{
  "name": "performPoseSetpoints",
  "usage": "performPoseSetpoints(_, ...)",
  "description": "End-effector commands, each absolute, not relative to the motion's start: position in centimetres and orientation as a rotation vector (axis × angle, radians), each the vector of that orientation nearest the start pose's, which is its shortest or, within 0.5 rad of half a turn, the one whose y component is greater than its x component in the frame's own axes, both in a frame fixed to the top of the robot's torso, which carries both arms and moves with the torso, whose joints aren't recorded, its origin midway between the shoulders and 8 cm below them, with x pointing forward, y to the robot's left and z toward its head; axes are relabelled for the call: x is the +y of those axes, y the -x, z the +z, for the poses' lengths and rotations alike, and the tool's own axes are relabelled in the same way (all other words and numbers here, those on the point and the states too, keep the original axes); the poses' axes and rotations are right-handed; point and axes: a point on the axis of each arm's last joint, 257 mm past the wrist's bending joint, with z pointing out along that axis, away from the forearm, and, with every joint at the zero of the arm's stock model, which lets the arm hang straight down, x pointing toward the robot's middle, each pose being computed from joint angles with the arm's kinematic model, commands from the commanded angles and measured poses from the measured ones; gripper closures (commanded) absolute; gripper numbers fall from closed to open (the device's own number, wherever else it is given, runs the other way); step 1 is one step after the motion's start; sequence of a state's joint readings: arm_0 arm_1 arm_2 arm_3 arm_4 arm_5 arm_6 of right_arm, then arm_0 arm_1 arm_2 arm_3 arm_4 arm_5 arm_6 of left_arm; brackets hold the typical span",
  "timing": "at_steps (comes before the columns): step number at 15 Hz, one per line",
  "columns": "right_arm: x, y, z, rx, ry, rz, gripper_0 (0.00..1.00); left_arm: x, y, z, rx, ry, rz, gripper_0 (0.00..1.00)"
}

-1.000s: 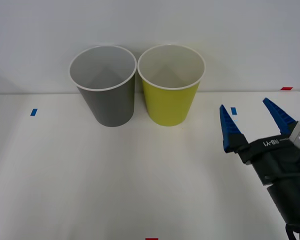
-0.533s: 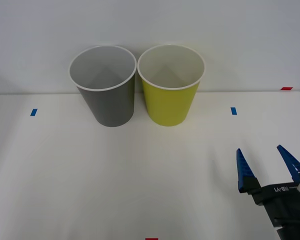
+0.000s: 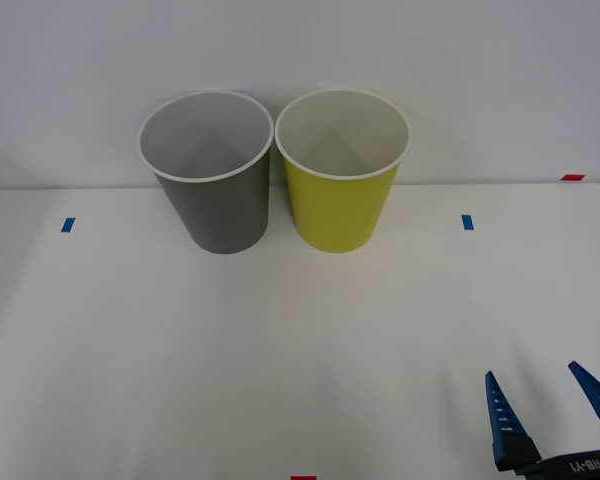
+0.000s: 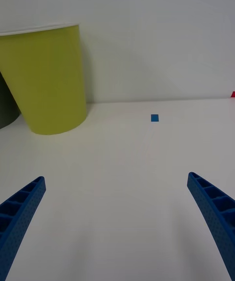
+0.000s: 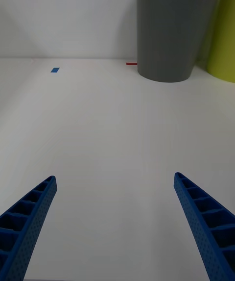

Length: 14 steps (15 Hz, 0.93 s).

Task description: Put cans in the gray bin and PET bottles in the light green bin.

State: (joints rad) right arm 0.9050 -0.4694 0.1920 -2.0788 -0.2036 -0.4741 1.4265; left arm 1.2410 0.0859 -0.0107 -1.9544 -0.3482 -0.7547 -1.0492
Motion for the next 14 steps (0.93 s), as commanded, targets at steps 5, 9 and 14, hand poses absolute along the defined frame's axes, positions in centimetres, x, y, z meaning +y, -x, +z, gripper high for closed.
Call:
performPoseSetpoints(5, -26.3, -23.0, -25.5, 1.658, -0.015, 0.203, 0.00, 28.8, -15.6, -27.8, 1.681, 0.063, -0.001, 0.18)
performPoseSetpoints(9, -25.9, -21.6, -25.8, 1.673, -0.038, 0.226, 0.00, 28.8, -15.6, -27.8, 1.681, 0.063, -0.001, 0.18)
performPoseSetpoints(14, -25.6, -20.3, -26.2, 1.695, -0.044, 0.239, 0.00, 28.8, -15.6, -27.8, 1.681, 0.063, -0.001, 0.18)
